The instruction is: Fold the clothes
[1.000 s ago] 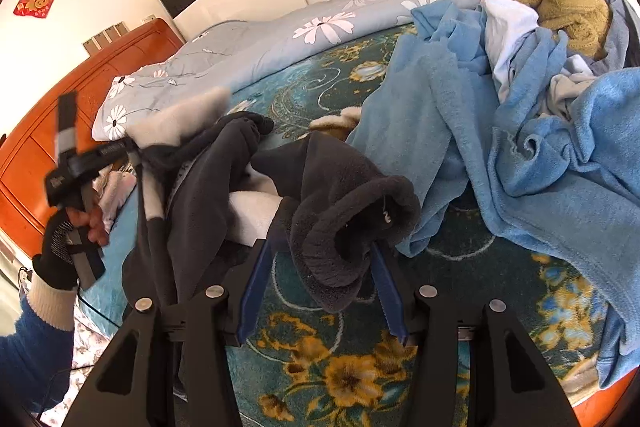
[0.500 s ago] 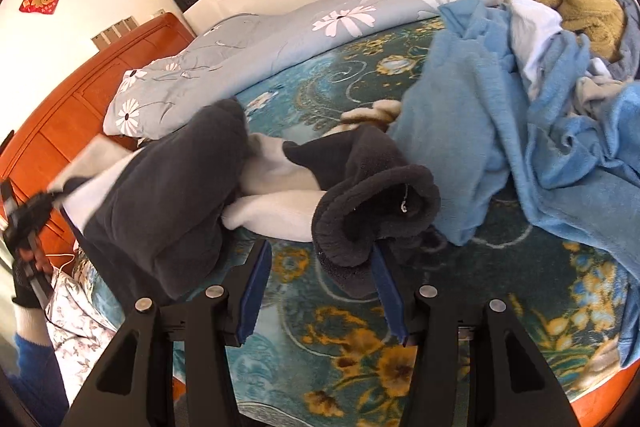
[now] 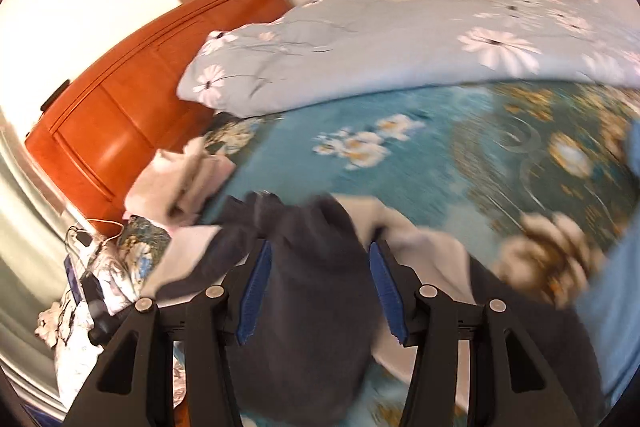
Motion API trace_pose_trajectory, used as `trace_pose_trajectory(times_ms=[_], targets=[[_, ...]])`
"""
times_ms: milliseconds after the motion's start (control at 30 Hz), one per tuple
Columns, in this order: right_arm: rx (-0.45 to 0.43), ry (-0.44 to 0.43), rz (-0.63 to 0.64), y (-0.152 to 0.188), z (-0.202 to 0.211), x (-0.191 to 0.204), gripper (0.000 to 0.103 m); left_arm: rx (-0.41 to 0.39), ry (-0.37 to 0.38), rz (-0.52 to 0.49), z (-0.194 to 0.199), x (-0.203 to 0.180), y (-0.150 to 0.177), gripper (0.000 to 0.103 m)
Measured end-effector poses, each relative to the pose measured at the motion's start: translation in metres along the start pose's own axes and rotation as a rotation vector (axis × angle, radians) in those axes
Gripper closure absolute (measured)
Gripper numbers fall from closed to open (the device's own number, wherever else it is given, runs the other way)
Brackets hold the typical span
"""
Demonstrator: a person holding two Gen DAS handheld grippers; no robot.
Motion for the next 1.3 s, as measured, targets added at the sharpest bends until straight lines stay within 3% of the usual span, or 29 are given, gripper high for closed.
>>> trace_pose_trajectory(times_ms=[133, 233, 333, 533, 667, 733, 900, 1067, 1167, 1300], targets=[[0.138, -0.049, 0.027, -0.044, -0.074, 0.024, 0.05, 0.013, 0.017, -0.049, 0.001, -0.009, -0.006, 0.092], [0.333, -0.056, 0.078, -0.046, -0.136, 0.037, 0.05, 0.006, 0.032, -0.085, 0.007, -0.015, -0.009, 0.091], [0.533, 0.11, 0.147, -0.02, -0.177, 0.015, 0.05, 0.002, 0.043, -0.104, 0.01, -0.019, -0.011, 0.091], [0.622, 0.151, 0.091, 0.024, -0.158, -0.039, 0.05, 0.013, 0.072, -0.081, -0.006, -0.017, -0.013, 0.091], [0.574, 0.045, 0.022, 0.053, -0.126, -0.046, 0.05, 0.008, 0.082, -0.072, -0.006, -0.022, -0.01, 0.091], [0.533, 0.033, 0.015, 0.062, -0.113, -0.042, 0.051, 0.001, 0.081, -0.076, -0.003, -0.024, -0.01, 0.091], [0.473, 0.021, 0.034, 0.076, -0.092, -0.014, 0.081, -0.002, 0.079, -0.118, 0.007, -0.038, -0.011, 0.094], [0.369, -0.067, -0.017, 0.066, -0.078, 0.002, 0.089, -0.025, 0.094, -0.167, 0.012, -0.062, -0.021, 0.094], [0.276, -0.143, -0.083, 0.045, -0.065, 0.0, 0.091, -0.03, 0.109, -0.249, 0.002, -0.101, -0.049, 0.094], [0.141, -0.221, -0.236, 0.004, -0.05, -0.028, 0.092, -0.07, 0.221, -0.364, -0.006, -0.193, -0.108, 0.094]])
Point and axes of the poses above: each gripper's, at about its wrist camera, not at the fingertips, and z roughly against the way its jaws point, x to its left, y to its underside, the point moved 8 cm from there along -z, roughly the way its jaws point, and after that the axes turned 4 degrees about z, right-handed, at the moved point
